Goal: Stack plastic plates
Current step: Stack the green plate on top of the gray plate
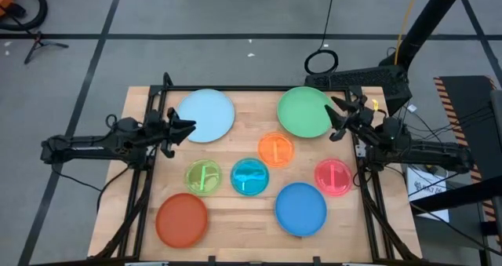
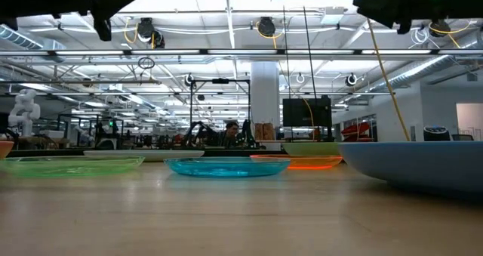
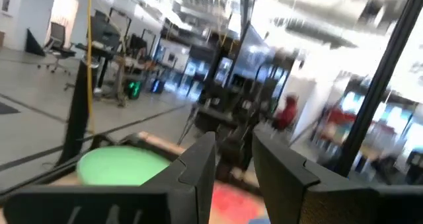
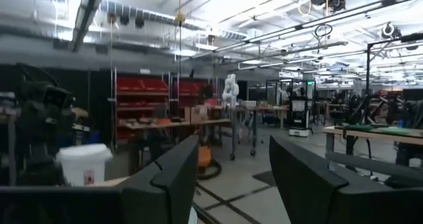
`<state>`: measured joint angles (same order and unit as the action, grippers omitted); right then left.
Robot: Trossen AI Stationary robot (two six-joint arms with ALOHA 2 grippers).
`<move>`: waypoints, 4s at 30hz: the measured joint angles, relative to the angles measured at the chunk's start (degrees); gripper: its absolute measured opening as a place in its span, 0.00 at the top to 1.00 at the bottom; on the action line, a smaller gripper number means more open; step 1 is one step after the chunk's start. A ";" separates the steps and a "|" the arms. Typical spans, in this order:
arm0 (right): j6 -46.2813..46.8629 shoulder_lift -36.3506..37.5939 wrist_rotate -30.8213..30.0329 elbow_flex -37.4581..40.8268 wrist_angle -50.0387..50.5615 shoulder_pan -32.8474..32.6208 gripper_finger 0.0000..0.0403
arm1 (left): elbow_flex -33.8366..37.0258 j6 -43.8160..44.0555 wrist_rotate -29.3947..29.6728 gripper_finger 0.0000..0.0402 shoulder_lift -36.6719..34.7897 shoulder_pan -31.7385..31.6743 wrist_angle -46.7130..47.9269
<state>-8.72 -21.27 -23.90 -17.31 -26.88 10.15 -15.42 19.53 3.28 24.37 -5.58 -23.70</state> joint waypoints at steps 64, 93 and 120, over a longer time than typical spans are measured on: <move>-2.48 -4.51 -0.15 -3.08 11.01 0.00 0.56 | -73.15 -41.51 -2.12 0.73 88.99 -11.59 30.89; -1.91 -2.98 -0.03 -3.05 14.87 -0.02 0.56 | -84.65 -31.19 -6.48 0.73 98.39 -10.60 31.14; -1.40 4.67 -0.21 -3.01 22.43 -0.01 0.56 | -84.59 -27.96 -5.71 0.73 106.00 -4.79 23.32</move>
<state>-10.12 -16.60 -24.11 -20.32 -4.45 10.15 -100.01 -8.43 -2.43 130.37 -10.37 -0.38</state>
